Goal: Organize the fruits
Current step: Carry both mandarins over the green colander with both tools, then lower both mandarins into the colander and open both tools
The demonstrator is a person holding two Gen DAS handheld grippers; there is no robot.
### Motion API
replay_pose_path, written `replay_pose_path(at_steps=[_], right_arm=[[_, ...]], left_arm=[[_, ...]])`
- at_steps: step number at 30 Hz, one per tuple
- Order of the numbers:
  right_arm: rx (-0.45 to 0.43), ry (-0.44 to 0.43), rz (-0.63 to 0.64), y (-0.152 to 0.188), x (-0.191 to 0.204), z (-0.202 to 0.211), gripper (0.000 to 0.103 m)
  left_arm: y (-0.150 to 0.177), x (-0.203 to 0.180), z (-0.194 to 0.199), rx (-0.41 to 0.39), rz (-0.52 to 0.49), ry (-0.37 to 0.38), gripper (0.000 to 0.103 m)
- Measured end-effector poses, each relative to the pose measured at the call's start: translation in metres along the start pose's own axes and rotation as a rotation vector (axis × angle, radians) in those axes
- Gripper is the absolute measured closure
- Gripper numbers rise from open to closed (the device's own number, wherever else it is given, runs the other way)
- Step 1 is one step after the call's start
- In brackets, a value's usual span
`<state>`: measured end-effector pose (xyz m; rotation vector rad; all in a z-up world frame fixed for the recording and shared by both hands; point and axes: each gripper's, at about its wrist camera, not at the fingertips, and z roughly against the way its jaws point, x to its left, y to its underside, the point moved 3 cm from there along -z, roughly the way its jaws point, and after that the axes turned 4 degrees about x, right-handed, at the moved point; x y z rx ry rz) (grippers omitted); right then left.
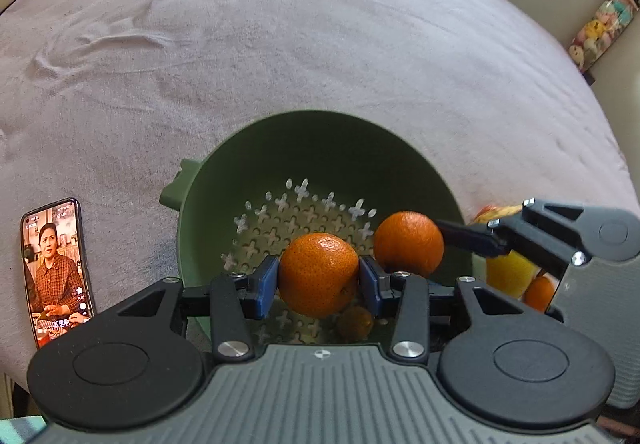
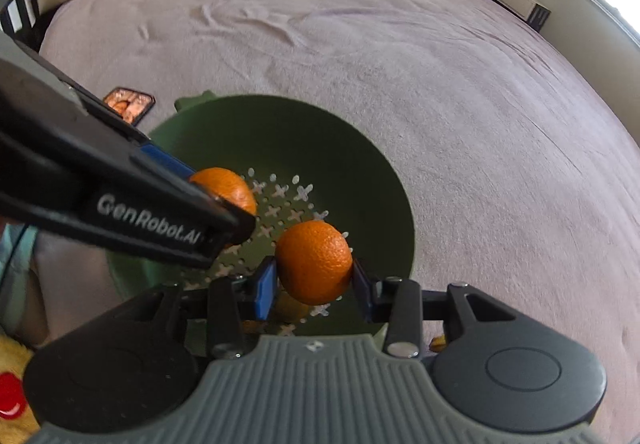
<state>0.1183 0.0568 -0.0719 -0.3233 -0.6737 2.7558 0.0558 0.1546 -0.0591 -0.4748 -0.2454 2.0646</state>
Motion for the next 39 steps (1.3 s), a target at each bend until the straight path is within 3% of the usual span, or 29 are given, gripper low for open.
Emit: replay_pose_path(at_steps=[12,32,39], right_arm=[[0.049,0.017,0.157,-0.005,-0.003,-0.031,0.065],[0.086,0.008,0.162,0.003,0.000,-0.045,0.064],[0.066,0.023,0.110,0.003,-0.006,-0.030,0.060]], left_arm=[[0.004,-0.003,-0.024,0.064,-0.019,-0.044,0.054],[0.005,-0.007,-0.036,0.101,-0.022,-0.018,0.053],[0.001,-0.011,-0.023,0.075,-0.001,0.014,0.045]])
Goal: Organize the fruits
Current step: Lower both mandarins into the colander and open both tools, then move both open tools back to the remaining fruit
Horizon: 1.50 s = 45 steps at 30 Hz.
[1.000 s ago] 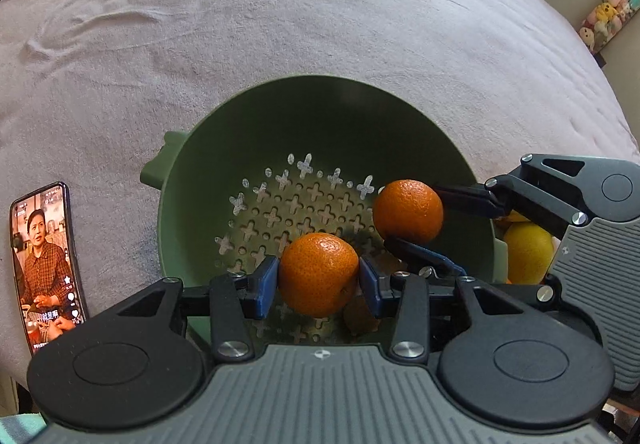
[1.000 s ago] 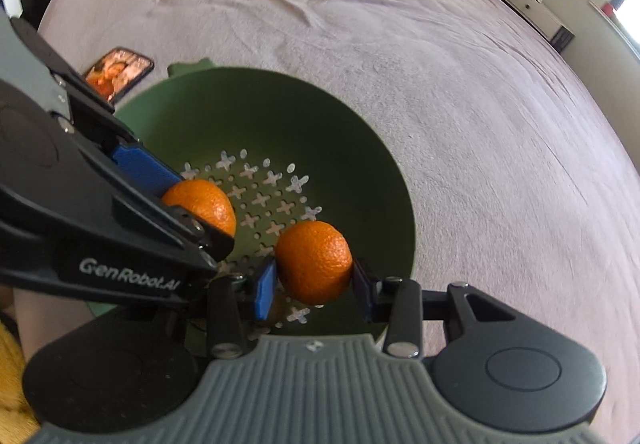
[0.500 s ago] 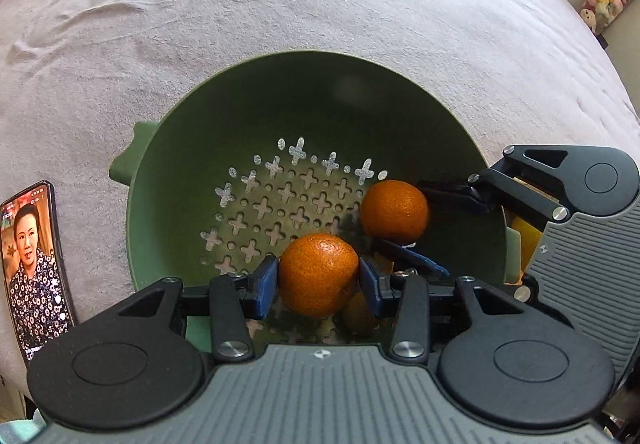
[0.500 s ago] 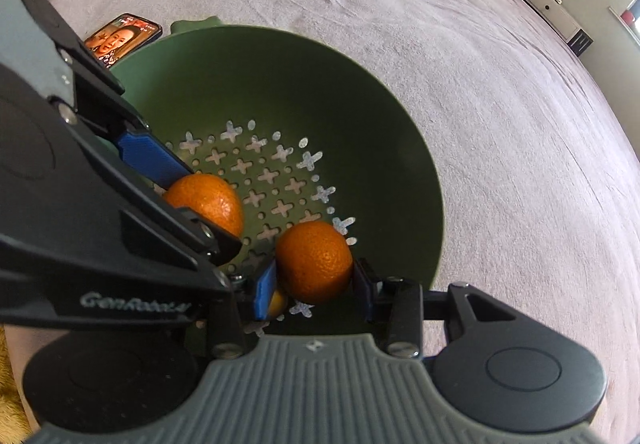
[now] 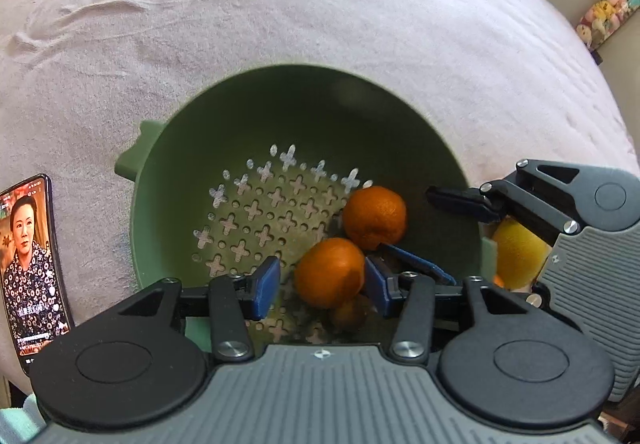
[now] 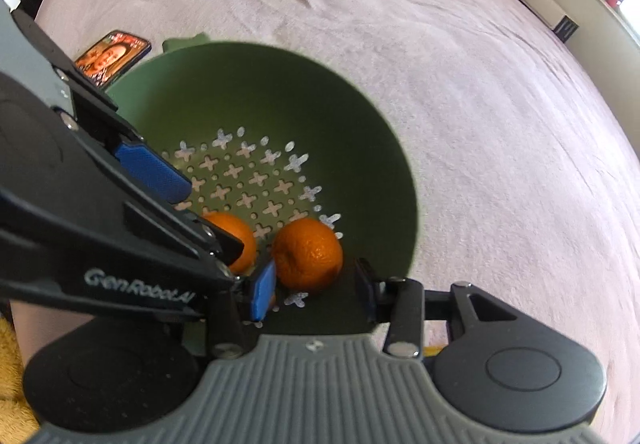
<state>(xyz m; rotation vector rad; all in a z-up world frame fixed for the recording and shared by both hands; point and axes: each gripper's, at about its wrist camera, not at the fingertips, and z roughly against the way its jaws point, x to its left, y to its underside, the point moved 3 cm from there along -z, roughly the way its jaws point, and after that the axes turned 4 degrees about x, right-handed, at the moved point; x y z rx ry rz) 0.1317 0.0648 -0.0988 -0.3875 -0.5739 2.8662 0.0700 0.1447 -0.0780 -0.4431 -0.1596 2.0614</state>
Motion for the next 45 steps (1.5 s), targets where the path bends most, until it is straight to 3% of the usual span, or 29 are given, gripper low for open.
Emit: replay_pose_path(at_steps=[15,20,24,30,45], right_arm=[[-0.114,0.044,-0.227,0.011,-0.013,0.057,0.058],[-0.150,0.087,-0.315,0.025,-0.015,0.078,0.052],[-0.168,0.134,-0.412,0.046,-0.017,0.095,0.052],[-0.175,0.196,-0.591,0.090,-0.020,0.113,0.048],[-0.148,0.269,-0.819,0.173,-0.028,0.123,0.045]], left_arm=[[-0.001,-0.023,0.043,-0.130,-0.068,0.055,0.044],[0.006,-0.036,0.054,-0.178,-0.125,0.063,0.043],[0.015,-0.053,0.064,-0.236,-0.196,0.089,0.042],[0.029,-0.075,0.061,-0.248,-0.261,0.127,0.040],[0.070,-0.114,0.044,-0.280,-0.401,0.182,0.040]])
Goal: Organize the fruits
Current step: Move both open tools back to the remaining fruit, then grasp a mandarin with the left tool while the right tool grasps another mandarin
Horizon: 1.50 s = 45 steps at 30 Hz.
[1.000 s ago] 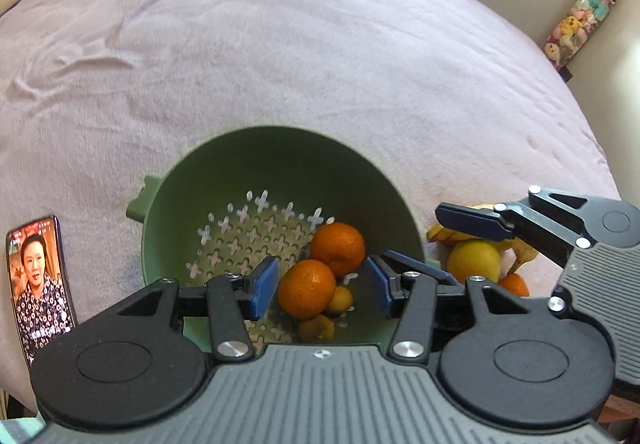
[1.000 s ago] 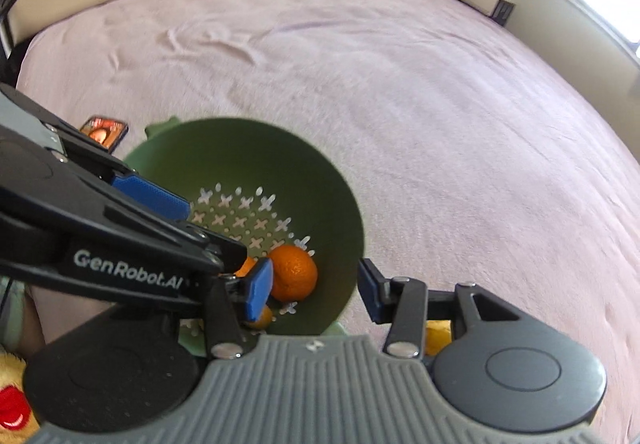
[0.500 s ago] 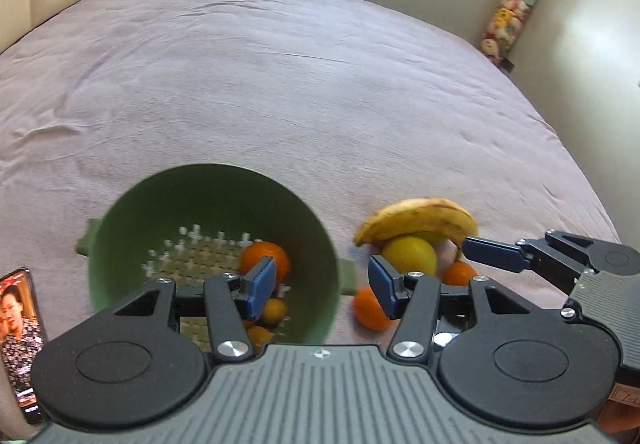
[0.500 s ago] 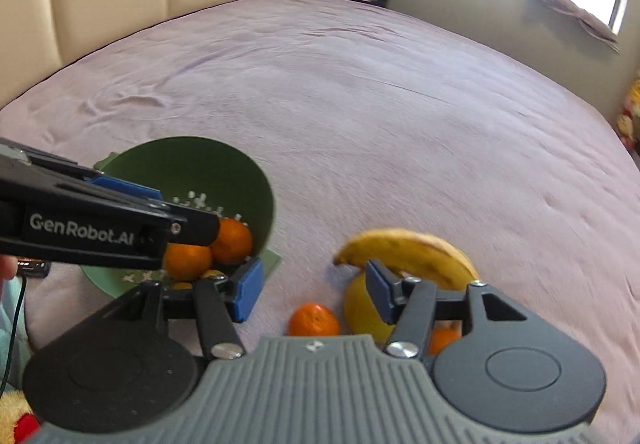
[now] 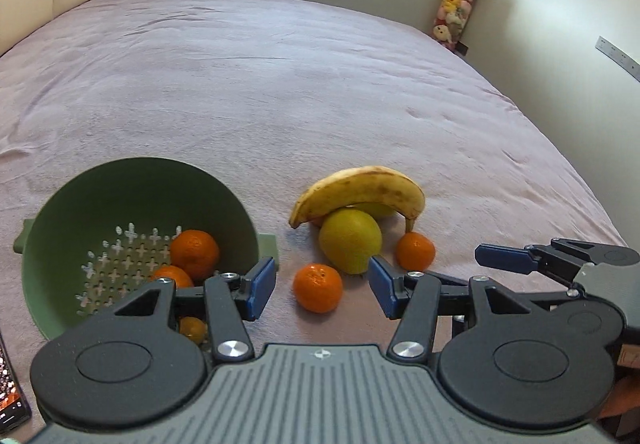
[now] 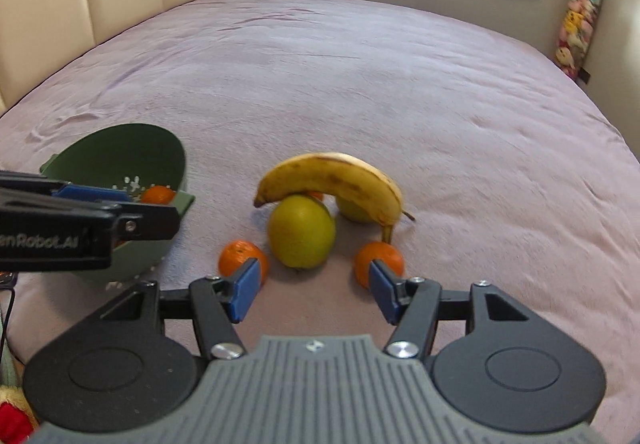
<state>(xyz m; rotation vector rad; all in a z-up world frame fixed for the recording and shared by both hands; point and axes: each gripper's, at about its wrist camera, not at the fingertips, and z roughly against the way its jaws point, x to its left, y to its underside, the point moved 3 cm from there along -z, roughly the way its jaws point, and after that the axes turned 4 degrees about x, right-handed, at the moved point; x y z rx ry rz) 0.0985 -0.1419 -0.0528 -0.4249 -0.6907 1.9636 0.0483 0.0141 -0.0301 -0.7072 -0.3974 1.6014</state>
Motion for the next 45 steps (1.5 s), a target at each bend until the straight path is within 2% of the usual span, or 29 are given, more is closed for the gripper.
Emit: replay_pose_path(at_steps=[7,10,14,18,22,31,34,36,40,45], right_arm=[[0.024,0.040,-0.050,0.013,-0.023,-0.013,0.045],[0.031,0.039,-0.063,0.015,-0.028,-0.019,0.045],[0.038,0.037,-0.082,0.016,-0.035,-0.026,0.045],[0.048,0.029,-0.116,0.013,-0.043,-0.034,0.045],[0.054,0.017,-0.137,0.012,-0.048,-0.041,0.044],[0.073,-0.007,-0.177,0.011,-0.055,-0.063,0.044],[0.078,-0.012,-0.190,0.012,-0.057,-0.069,0.044],[0.075,-0.019,-0.198,0.012,-0.058,-0.072,0.044],[0.069,-0.014,-0.193,0.010,-0.058,-0.079,0.045],[0.077,-0.016,-0.215,0.008,-0.060,-0.089,0.045]], left_arm=[[0.009,-0.010,-0.013,0.010,0.011,0.047,0.040],[0.011,-0.012,-0.020,0.012,0.007,0.038,0.040],[0.014,-0.021,-0.030,-0.008,-0.055,-0.025,0.040],[0.019,-0.039,-0.044,-0.025,-0.196,-0.136,0.040],[0.025,-0.051,-0.061,-0.013,-0.295,-0.203,0.040],[0.029,-0.042,-0.092,0.094,-0.265,-0.259,0.040],[0.032,-0.048,-0.096,0.095,-0.303,-0.273,0.039],[0.033,-0.048,-0.101,0.111,-0.294,-0.270,0.039],[0.036,-0.048,-0.110,0.122,-0.328,-0.320,0.040],[0.035,-0.046,-0.116,0.127,-0.321,-0.324,0.040]])
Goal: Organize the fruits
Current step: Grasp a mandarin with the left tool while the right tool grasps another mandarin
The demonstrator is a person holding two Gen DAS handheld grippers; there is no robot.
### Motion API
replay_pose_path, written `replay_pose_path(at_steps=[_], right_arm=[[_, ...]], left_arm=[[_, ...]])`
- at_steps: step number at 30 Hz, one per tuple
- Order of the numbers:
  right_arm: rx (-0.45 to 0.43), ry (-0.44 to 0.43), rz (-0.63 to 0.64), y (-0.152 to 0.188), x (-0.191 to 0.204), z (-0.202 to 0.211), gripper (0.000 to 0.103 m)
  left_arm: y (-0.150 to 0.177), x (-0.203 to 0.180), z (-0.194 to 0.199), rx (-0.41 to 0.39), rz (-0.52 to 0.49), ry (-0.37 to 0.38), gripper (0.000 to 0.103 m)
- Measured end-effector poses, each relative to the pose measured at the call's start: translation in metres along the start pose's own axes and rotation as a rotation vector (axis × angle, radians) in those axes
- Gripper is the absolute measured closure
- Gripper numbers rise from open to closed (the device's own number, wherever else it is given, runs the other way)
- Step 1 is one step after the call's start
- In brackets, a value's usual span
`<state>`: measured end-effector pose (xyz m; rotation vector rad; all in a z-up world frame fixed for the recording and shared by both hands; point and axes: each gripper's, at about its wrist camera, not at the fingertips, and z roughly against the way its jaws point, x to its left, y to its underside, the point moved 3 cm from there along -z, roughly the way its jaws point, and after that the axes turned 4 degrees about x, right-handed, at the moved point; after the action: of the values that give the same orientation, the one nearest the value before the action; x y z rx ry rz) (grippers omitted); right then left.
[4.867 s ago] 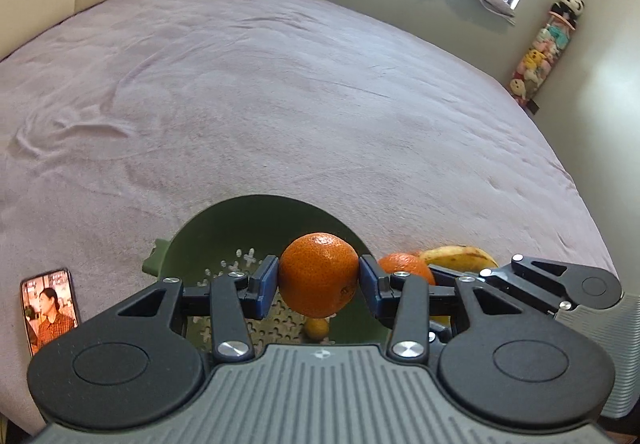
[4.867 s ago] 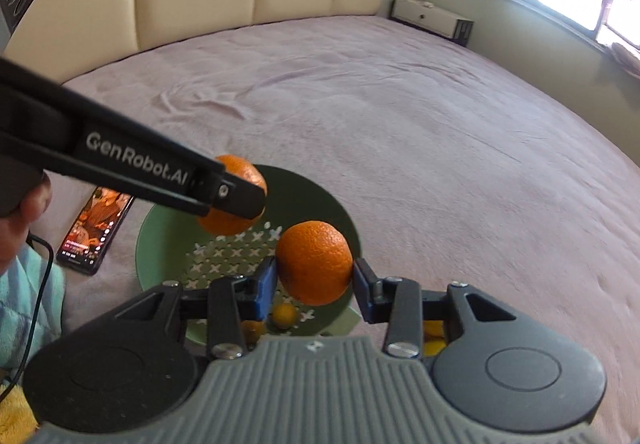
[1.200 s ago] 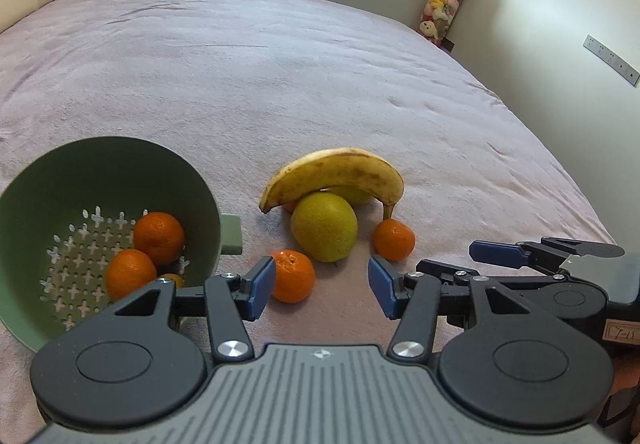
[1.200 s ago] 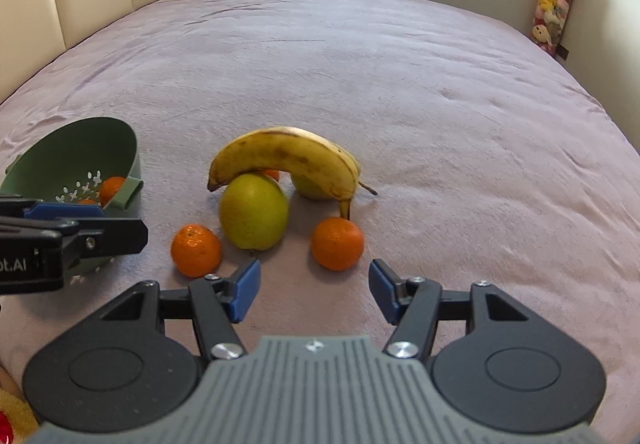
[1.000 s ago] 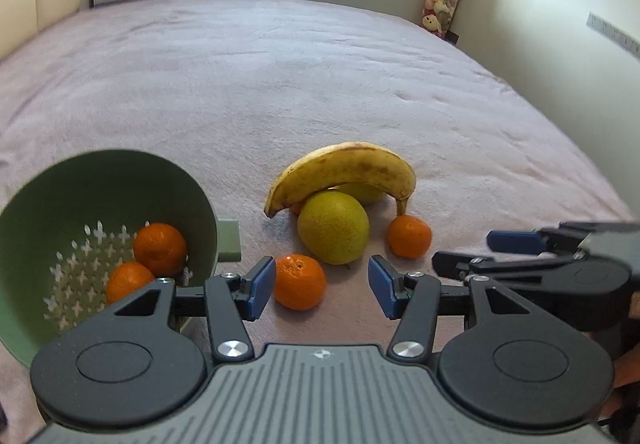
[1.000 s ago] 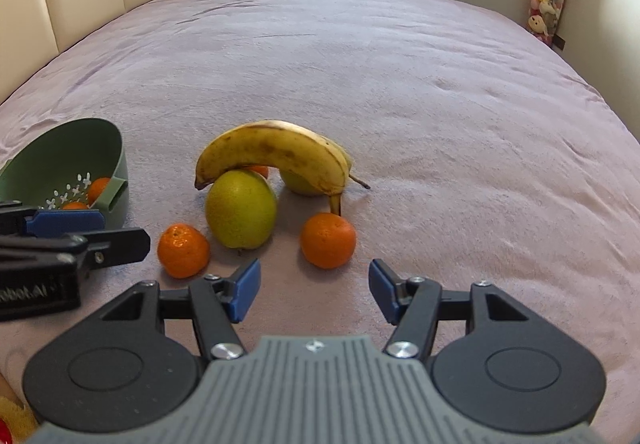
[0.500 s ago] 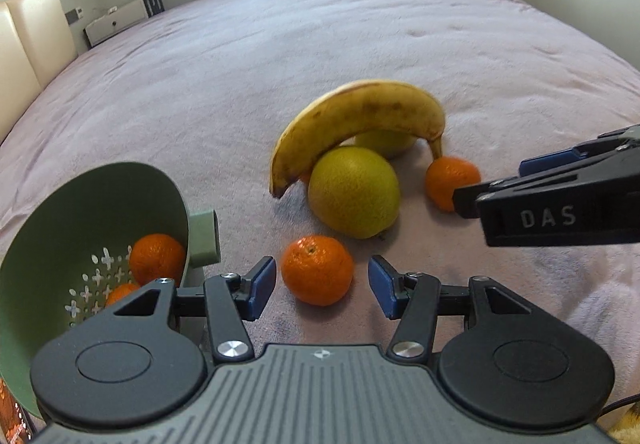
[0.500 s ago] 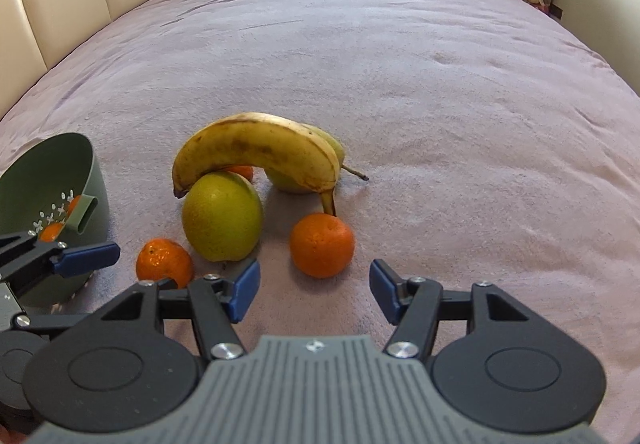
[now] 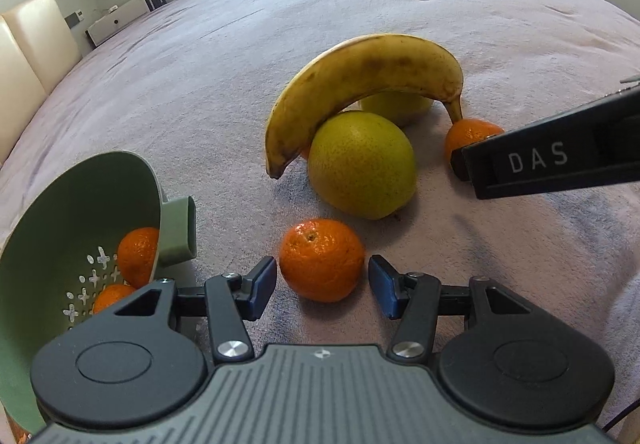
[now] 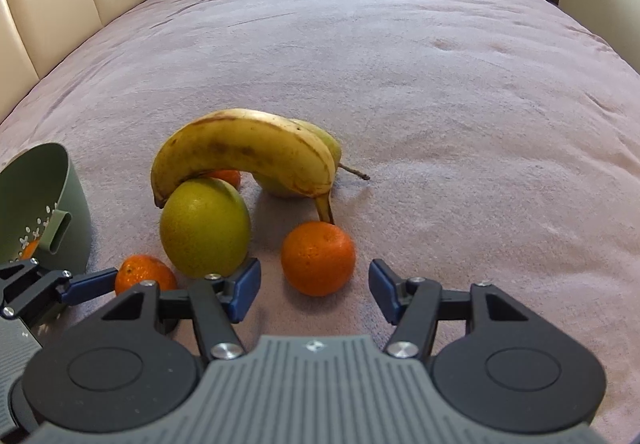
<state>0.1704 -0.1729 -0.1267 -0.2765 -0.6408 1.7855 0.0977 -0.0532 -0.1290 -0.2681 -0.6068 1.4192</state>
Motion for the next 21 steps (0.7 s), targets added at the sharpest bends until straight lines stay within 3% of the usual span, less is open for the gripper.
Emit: replay_pose_path(at_steps=[9,17,21], right_arm=[[0.014,-0.014,-0.058,-0.005,-0.006,-0.013,0.045],[0.028,-0.029,-0.069,-0.007,-0.005,-0.020,0.060],[0.026,-0.026,-0.066,-0.007,-0.006,-0.019,0.060]], left_arm=[[-0.002,0.002,-0.003,-0.009,0.011,0.021,0.049],[-0.004,0.005,-0.004,-0.001,0.015,0.036,0.051],[-0.005,0.007,-0.004,-0.001,0.022,0.042,0.052]])
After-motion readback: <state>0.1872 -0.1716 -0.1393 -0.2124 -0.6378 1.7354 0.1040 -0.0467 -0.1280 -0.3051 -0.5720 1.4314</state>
